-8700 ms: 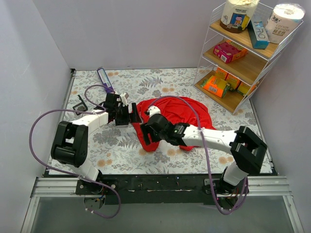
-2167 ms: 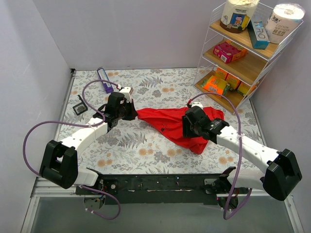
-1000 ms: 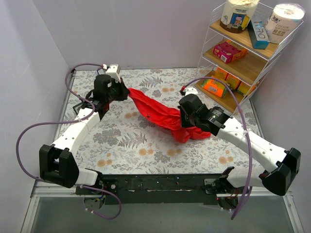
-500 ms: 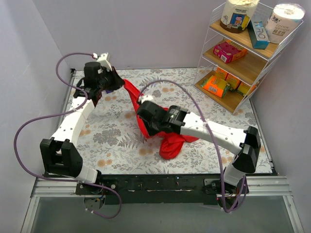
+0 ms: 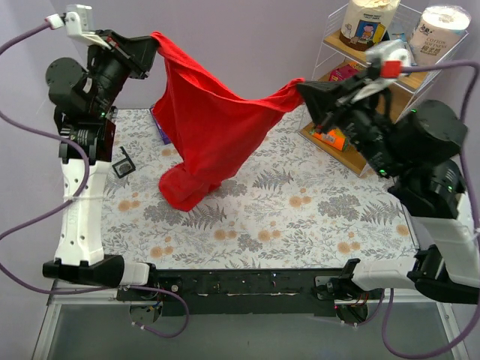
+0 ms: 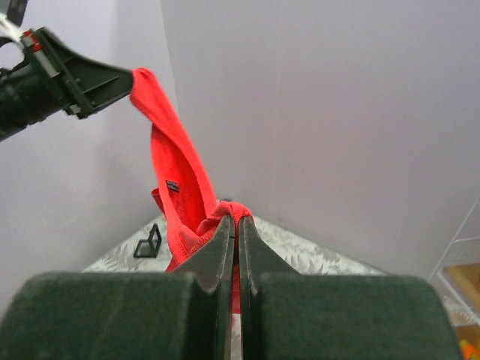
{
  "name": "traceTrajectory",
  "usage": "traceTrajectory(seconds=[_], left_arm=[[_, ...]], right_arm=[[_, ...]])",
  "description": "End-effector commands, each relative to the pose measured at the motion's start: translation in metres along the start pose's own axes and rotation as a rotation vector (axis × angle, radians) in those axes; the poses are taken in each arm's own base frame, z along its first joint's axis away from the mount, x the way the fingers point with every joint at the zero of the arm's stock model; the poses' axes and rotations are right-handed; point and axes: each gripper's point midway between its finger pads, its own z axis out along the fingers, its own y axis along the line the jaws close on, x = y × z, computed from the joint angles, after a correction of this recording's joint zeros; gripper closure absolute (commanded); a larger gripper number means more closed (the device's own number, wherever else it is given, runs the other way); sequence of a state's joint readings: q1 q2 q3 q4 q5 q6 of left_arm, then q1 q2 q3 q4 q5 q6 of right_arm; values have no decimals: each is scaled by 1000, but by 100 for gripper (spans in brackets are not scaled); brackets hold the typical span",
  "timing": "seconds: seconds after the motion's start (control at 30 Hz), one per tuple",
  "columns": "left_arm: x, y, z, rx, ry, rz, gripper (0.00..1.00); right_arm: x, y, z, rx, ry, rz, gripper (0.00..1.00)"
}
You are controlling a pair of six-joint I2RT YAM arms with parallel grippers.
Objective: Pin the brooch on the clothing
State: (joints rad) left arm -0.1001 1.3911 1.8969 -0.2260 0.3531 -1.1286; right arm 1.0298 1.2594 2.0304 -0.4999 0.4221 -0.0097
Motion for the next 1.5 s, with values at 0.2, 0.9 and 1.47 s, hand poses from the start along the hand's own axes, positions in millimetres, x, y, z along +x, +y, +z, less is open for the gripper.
traceTrajectory(seconds=[0.2, 0.9, 1.47], left_arm=[[-90, -80, -56, 173, -243, 22, 100], [102, -86, 108, 467, 206, -273, 100], [286, 179, -34, -257, 590, -164, 11]], right_arm=[[-91, -14, -63, -66, -354, -60, 99], [19, -5, -56, -76, -49, 58, 99], [378, 294, -41, -721, 730, 233, 41]])
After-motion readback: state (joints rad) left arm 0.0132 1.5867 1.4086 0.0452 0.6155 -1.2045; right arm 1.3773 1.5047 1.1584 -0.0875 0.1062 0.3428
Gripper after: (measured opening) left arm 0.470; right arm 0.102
